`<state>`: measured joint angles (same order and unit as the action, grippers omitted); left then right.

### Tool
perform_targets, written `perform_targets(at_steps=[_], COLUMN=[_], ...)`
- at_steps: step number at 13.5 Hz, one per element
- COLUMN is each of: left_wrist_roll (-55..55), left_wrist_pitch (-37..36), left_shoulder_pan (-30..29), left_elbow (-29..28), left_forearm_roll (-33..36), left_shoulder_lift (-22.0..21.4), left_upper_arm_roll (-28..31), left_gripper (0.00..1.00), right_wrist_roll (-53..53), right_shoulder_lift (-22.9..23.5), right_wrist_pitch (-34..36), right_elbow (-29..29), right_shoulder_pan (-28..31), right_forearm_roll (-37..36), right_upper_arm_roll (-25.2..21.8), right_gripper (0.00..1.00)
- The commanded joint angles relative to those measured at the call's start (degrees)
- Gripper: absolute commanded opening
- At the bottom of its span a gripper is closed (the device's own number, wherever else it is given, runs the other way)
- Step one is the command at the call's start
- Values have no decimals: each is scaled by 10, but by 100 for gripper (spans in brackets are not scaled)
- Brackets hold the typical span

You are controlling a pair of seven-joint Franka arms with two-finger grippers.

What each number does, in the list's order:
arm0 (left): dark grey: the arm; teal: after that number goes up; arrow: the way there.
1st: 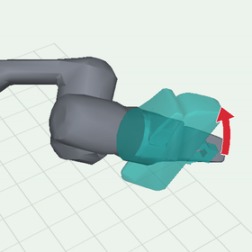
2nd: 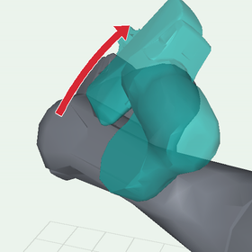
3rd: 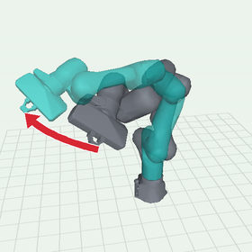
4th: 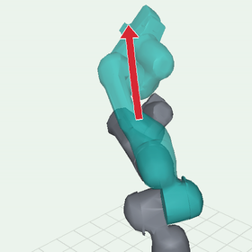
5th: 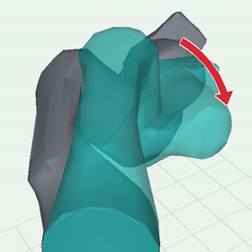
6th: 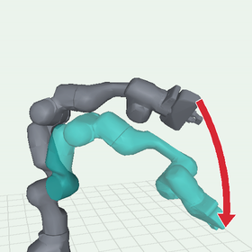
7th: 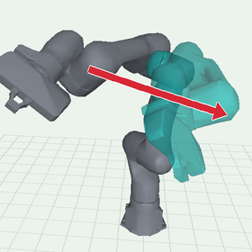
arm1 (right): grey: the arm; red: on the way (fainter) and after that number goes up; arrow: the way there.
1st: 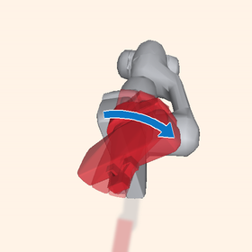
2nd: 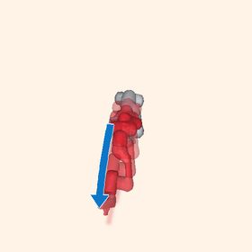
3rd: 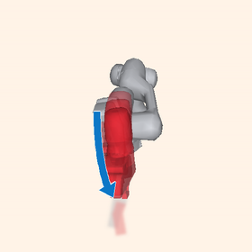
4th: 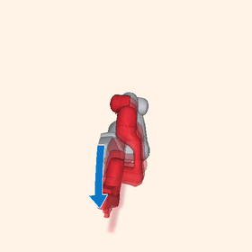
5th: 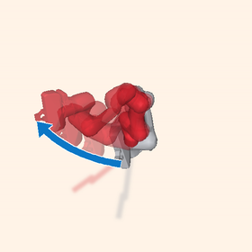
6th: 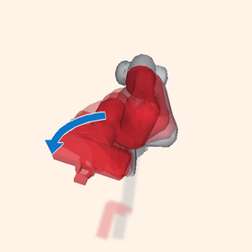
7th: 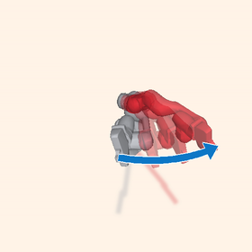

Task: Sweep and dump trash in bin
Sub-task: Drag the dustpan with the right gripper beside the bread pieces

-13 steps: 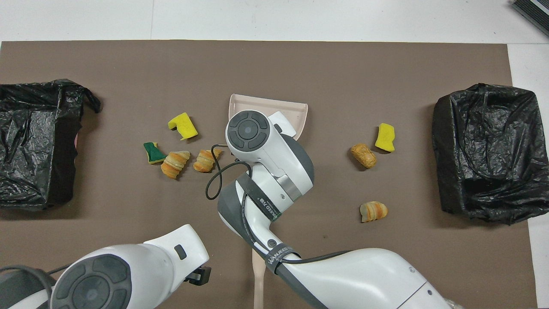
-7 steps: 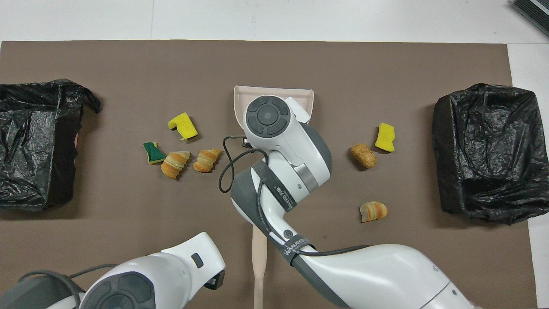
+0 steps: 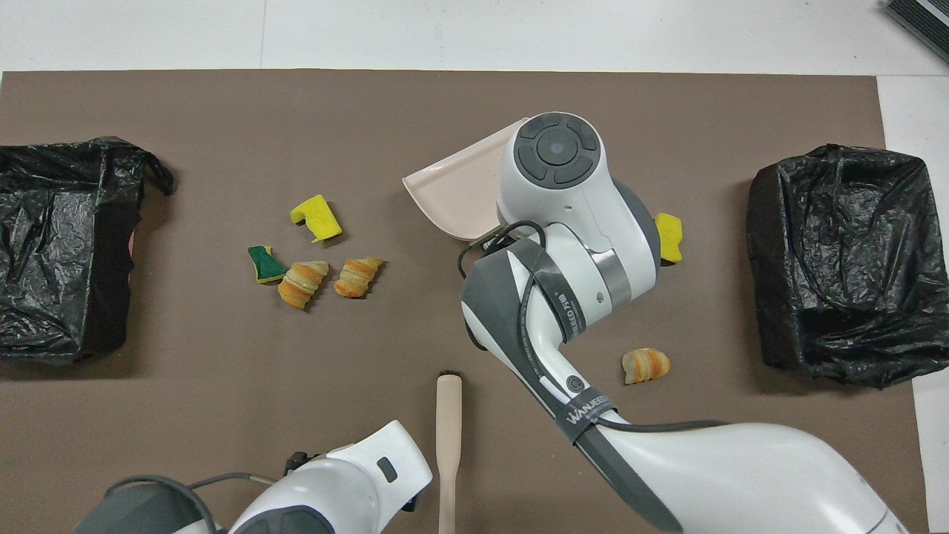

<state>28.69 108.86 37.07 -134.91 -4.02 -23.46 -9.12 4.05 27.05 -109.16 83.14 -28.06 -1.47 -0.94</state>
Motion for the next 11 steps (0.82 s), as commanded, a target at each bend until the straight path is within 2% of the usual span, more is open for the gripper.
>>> perform_targets(at_steps=[1, 2, 4, 6, 9, 11], left_wrist_roll=[41, 55, 73, 125, 174, 189], left_wrist_pitch=[40, 61, 74, 103, 151, 187], left_shoulder_pan=[61, 78, 105, 136, 169, 180], left_elbow=[-9, -9, -11, -16, -63, -87], left_forearm_roll=[-5, -4, -4, -4, -4, -4], left_shoulder_lift=[45, 73, 89, 122, 121, 121], left_upper_arm_roll=[8, 8, 8, 8, 7, 7], left_gripper=[100, 100, 100, 100, 100, 100], right_wrist_roll=[159, 215, 289, 302, 371, 376], right_shoulder_lift=[-19, -19, -21, -24, -24, -21], right_wrist_pitch=[-3, -3, 2, 6, 4, 0], right_elbow=[33, 36, 39, 40, 40, 40], right_shoulder_pan=[18, 23, 24, 17, 16, 15], right_forearm_roll=[5, 4, -6, -29, -57, -64], right_upper_arm_roll=[4, 4, 2, 3, 3, 4], right_gripper=[0, 0, 0, 0, 0, 0])
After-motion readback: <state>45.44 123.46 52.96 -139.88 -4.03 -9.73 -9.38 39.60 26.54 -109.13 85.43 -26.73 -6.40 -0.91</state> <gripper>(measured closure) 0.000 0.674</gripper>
